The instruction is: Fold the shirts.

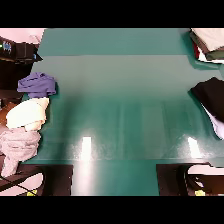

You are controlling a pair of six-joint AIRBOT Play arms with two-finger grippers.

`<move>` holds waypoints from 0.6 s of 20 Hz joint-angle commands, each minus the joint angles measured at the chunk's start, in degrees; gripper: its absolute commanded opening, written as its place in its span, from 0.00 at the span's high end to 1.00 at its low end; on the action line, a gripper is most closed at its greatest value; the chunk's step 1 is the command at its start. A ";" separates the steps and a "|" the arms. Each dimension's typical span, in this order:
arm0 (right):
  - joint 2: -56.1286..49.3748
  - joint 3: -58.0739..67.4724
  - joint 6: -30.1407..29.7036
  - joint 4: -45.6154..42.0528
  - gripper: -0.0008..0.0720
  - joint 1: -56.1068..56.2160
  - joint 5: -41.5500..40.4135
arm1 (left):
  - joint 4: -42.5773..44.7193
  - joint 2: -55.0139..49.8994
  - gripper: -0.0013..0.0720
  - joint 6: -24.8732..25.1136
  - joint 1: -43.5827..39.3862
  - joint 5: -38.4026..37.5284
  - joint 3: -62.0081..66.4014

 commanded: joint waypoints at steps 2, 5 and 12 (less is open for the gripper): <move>0.04 -0.02 0.26 -1.44 0.46 0.02 0.94 | 0.00 0.04 0.95 0.28 0.02 0.07 0.00; 0.04 -0.02 1.40 7.96 0.47 1.36 0.81 | -0.02 0.04 0.95 0.24 0.00 0.70 0.00; 1.36 0.00 1.75 36.39 0.47 19.76 0.33 | -0.39 0.07 0.95 -0.33 0.02 1.79 0.00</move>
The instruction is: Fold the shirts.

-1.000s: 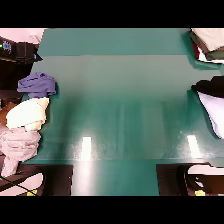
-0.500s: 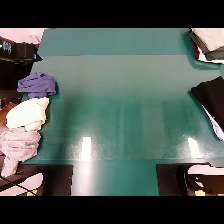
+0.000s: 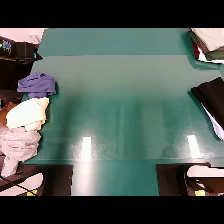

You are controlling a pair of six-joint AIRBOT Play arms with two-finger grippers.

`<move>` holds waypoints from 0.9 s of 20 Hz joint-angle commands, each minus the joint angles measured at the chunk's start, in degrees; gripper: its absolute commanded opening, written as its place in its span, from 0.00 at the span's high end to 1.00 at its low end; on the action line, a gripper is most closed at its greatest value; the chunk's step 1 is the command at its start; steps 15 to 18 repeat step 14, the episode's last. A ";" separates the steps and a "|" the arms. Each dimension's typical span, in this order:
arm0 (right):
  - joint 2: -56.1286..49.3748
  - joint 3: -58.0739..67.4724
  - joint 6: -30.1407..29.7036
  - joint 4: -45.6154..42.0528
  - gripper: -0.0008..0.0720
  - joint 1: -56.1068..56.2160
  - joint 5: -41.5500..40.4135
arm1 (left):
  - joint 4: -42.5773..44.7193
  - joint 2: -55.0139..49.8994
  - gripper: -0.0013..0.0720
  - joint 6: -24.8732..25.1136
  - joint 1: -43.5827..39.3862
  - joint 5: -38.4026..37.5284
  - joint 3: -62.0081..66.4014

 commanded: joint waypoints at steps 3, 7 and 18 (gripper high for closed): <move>2.43 0.02 -0.55 11.23 0.69 20.90 -1.99 | -0.13 0.07 0.95 -0.26 0.04 1.62 0.00; 3.37 0.04 -2.54 10.10 0.96 36.28 -6.45 | -0.13 0.07 0.95 -0.26 0.04 1.66 0.00; 3.34 0.04 -2.54 7.26 0.96 46.45 -12.17 | -0.13 0.07 0.95 -0.26 0.04 1.66 0.00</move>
